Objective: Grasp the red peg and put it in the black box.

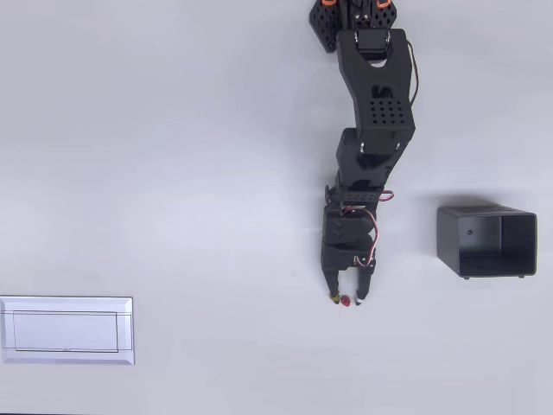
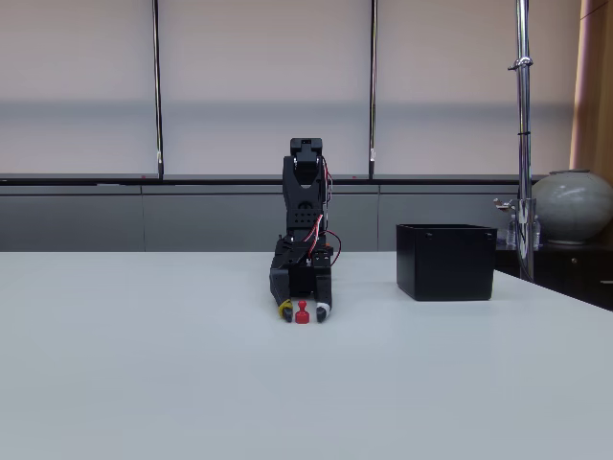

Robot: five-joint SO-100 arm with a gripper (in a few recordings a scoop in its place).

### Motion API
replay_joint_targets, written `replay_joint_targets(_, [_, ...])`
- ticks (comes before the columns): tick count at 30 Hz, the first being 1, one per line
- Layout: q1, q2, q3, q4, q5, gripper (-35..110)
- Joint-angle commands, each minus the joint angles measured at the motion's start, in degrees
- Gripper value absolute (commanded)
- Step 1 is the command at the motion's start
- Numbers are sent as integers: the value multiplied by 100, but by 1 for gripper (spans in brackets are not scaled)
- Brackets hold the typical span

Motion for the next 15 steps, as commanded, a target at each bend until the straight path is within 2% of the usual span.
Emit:
replay_joint_targets(1, [105, 9, 255, 105, -88, 3])
replay_joint_targets(6, [105, -35, 255, 220, -53, 0])
replay_joint_targets(9, [97, -237, 299, 782, -26, 0])
replay_joint_targets(12, [79, -765, 527, 2443, -44, 0])
replay_joint_targets(15, [-26, -1397, 1485, 5563, 0, 0])
